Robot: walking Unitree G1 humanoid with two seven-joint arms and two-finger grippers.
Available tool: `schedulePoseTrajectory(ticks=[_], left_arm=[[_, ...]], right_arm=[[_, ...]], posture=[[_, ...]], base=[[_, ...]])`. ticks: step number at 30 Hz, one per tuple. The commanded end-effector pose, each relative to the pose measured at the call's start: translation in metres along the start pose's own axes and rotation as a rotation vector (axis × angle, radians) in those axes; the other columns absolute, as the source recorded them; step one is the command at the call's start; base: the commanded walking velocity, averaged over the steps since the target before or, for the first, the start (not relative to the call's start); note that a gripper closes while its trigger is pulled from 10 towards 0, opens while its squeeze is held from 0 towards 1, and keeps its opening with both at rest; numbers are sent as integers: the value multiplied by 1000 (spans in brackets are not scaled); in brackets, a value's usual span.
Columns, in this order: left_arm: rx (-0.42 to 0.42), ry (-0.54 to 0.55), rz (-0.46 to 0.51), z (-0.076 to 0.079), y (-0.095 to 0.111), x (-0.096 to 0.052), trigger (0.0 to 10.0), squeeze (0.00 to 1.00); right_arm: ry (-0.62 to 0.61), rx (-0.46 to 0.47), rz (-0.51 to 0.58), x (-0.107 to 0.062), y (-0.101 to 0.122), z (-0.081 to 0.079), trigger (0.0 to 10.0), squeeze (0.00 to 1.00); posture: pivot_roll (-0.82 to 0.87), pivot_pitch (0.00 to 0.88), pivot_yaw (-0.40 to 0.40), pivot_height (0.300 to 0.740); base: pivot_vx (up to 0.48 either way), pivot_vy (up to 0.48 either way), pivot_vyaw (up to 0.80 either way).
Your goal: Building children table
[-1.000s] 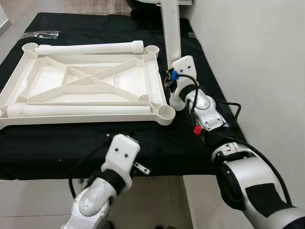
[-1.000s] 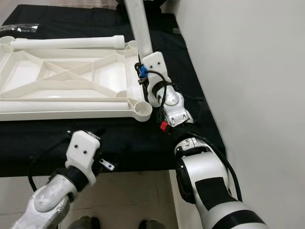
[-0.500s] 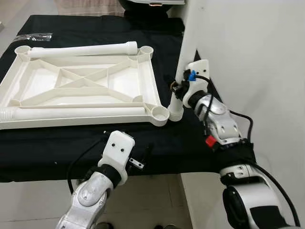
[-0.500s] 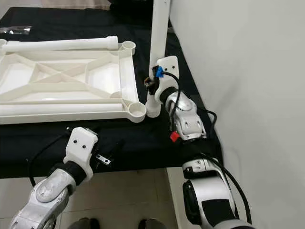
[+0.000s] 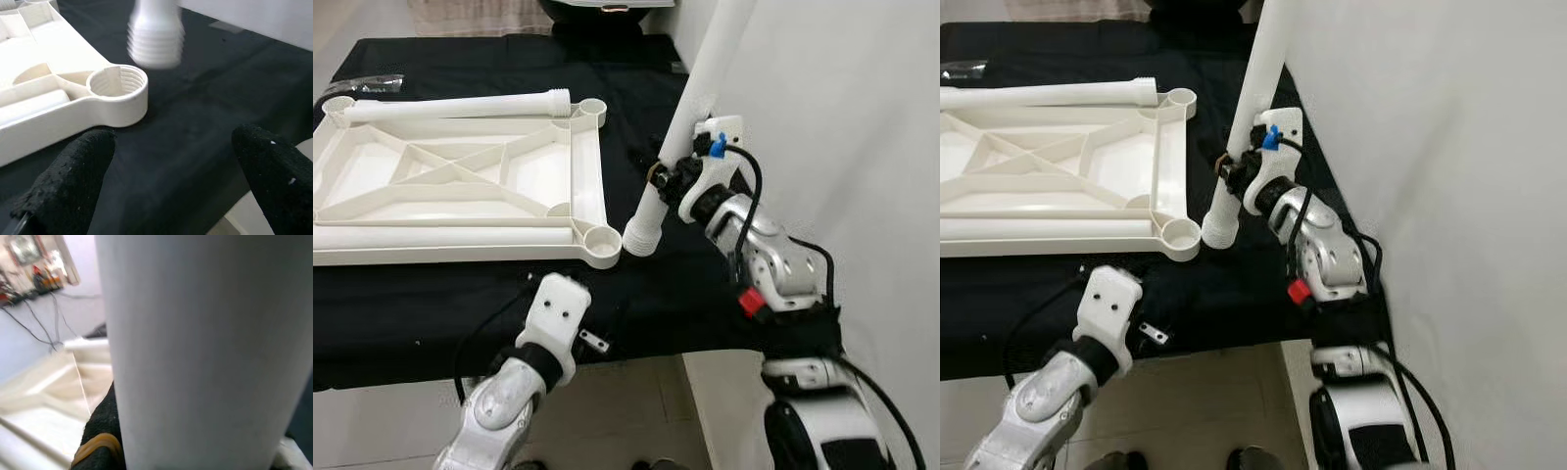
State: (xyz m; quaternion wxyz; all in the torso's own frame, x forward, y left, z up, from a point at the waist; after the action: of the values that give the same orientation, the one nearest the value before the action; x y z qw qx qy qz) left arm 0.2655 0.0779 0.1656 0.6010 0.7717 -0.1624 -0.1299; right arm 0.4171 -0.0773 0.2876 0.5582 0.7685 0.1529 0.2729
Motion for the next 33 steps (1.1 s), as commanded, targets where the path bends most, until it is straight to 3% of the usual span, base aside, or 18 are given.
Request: schedulePoseTrajectory(ticks=[1, 4, 7, 10, 12, 15, 18, 25, 33], left_arm=[[-2, -4, 1, 2, 0, -1, 10000, 0], [-6, 1, 9, 1, 2, -2, 10000, 0], [-22, 29, 26, -3, 8, -4, 10000, 0], [-23, 35, 27, -3, 9, -5, 10000, 0], [-26, 43, 16, -3, 7, -10, 10000, 0], [-31, 50, 7, -2, 5, -14, 10000, 0], [-43, 47, 0, 3, 5, -19, 10000, 0], [-48, 40, -7, 6, 6, -23, 10000, 0], [-48, 42, -20, 6, 5, -27, 10000, 0]], right_arm=[[37, -14, 62, 3, 17, -1, 10000, 0], [57, -21, 84, 5, 25, -1, 10000, 0], [194, -12, 121, 16, 44, -12, 10000, 0], [278, -7, 123, 17, 47, -21, 10000, 0], [475, 15, 45, 13, 37, -40, 10000, 0], [581, 0, -3, 11, 28, -48, 10000, 0], [767, -91, -151, 0, -4, -57, 10000, 0], [849, -115, -199, -4, -11, -57, 10000, 0], [809, -193, -188, 5, -5, -53, 10000, 0]], posture=[[61, 180, -95, 740], [68, 178, -101, 740], [85, 182, -113, 740], [85, 182, -113, 740], [103, 185, -121, 740], [107, 189, -124, 740], [126, 195, -125, 740], [136, 197, -127, 740], [144, 192, -124, 740]], base=[[0, 0, 0], [0, 0, 0], [0, 0, 0], [0, 0, 0], [0, 0, 0], [0, 0, 0], [0, 0, 0], [0, 0, 0], [0, 0, 0]])
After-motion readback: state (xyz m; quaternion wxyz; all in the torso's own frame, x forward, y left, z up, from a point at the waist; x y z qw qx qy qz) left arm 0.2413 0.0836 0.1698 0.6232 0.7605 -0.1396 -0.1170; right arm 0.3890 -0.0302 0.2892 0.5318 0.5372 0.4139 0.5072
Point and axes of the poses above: a point about 5 cm out from each wrist's last joint towards the gripper, its own x axis pointing out of the wrist towards the gripper, its own y axis along the axis of the wrist's last joint, z = x × y, the point moved 5 cm from there along x, pointing out of the wrist towards the gripper, and after that the axes turned 6 degrees about x, right-handed, at the moved point
